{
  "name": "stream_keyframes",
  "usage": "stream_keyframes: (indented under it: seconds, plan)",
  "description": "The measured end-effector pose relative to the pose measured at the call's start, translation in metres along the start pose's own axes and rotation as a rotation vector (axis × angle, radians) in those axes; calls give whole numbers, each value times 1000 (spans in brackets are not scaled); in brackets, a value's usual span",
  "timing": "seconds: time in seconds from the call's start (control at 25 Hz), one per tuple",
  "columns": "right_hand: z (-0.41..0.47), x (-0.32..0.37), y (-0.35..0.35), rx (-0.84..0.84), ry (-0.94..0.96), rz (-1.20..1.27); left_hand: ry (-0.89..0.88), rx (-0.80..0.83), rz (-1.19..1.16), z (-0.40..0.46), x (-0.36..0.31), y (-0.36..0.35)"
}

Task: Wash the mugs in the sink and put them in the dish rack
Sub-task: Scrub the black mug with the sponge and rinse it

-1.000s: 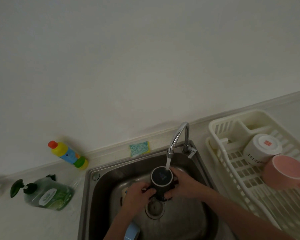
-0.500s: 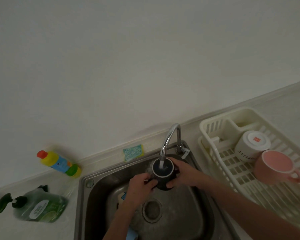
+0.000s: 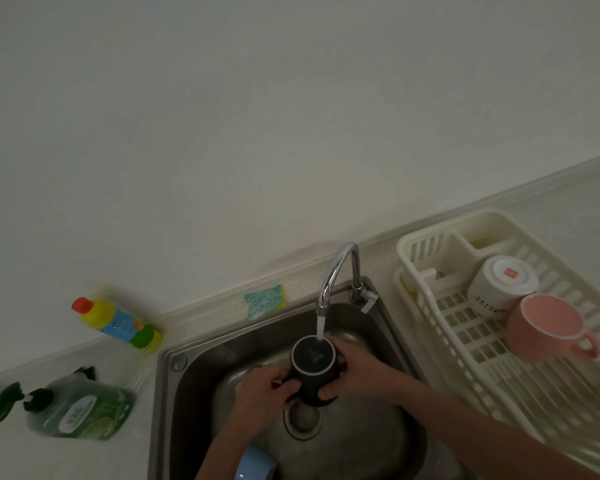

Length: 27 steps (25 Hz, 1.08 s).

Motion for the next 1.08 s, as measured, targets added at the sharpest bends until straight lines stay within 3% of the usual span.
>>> stream_keyframes:
  seconds: [0.32,0.72,1.08]
  plan:
    - [27,19,9,12,49,-17,-11,-79,-116,-3,-10,24]
    - [-6,30,51,-19,101,-83,-91,-76,28,4,-60,2]
    - [-22,13,22,42,30,-3,-91,4,212,-13,-40,-9]
Point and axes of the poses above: each hand's wrist, its own z-axis towards the middle knuckle, its own y-axis out of the back of the hand, x = y × z, the point moved 3 cm from there along z, towards the middle knuckle, and after that the axes turned 12 degrees about x, right-handed, at the moved point
